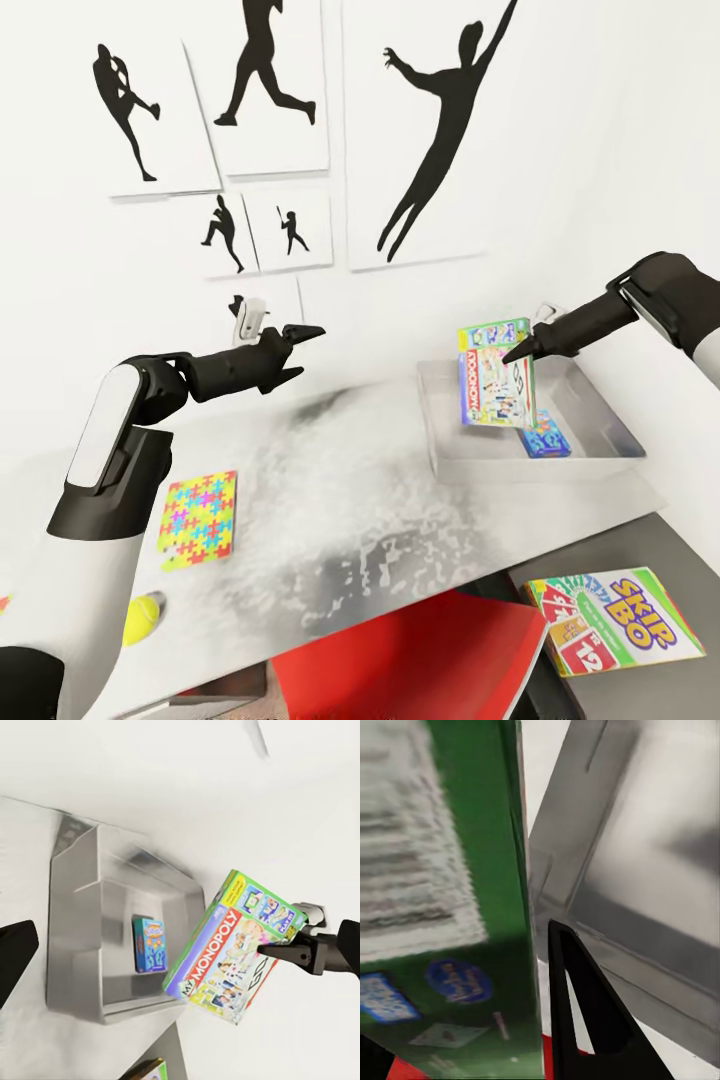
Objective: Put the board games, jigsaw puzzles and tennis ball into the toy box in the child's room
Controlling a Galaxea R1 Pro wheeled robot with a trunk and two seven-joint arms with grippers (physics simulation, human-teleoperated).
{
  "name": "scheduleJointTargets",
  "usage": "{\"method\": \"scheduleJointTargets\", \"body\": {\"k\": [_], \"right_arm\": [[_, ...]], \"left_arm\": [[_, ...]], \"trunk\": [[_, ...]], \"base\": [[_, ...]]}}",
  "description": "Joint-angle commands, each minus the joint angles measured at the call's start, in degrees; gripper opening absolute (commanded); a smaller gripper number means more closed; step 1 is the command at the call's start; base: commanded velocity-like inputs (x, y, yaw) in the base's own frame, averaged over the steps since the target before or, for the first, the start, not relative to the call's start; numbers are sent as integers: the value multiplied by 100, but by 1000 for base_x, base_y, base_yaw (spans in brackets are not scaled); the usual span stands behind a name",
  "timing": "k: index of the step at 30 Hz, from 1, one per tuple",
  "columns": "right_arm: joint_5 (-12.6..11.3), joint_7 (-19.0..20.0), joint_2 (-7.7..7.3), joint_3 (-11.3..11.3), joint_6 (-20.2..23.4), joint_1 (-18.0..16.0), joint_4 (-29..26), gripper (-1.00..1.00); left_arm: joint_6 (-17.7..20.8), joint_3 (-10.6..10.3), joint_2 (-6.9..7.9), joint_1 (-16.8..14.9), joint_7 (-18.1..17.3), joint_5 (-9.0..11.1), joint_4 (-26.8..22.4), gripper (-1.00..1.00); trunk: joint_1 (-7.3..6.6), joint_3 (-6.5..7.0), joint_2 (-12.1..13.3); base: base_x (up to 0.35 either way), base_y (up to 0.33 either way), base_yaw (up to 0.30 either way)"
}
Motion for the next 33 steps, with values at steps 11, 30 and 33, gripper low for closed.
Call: {"method": "scheduleJointTargets", "body": {"k": [11,30,33], "right_arm": [[-58,0,-5,56,47,-237,-5,-100],[-64,5,0,320,47,-304,-77,-100],[-66,5,0,406,47,-306,-85,-100]], "left_arm": [[-9,-12,-27,-121,65,87,2,100],[-9,-22,-145,-266,208,99,9,100],[-6,-22,-173,-273,308,108,11,100]], "trunk": [[3,-113,-12],[3,-290,-12],[3,-318,-12]], "base": [[0,0,0],[0,0,0],[0,0,0]]}}
